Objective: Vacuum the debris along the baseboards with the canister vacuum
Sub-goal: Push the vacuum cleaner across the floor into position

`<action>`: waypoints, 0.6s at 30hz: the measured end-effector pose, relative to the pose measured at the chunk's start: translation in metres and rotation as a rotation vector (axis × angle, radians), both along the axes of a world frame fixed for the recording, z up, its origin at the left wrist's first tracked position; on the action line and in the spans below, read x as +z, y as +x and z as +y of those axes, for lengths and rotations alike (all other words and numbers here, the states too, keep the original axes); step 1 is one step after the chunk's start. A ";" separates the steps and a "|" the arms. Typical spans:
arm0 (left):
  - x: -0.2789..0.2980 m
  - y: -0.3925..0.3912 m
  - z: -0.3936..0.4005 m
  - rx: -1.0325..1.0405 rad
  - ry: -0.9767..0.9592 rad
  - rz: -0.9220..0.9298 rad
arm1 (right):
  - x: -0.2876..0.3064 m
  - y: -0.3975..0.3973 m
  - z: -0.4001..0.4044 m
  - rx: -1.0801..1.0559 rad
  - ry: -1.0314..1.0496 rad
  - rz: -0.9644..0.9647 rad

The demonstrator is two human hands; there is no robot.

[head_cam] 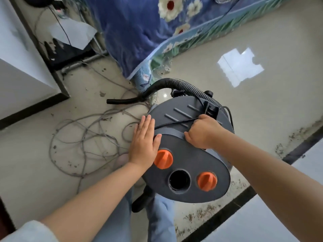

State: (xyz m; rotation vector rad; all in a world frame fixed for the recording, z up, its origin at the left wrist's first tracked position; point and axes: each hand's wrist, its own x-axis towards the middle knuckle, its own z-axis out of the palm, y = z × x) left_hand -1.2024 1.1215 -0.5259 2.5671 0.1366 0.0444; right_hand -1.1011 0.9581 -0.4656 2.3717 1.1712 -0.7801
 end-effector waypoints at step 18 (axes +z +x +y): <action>0.013 0.009 -0.113 -0.133 -0.116 0.097 | -0.007 -0.014 -0.133 -0.371 0.105 -0.133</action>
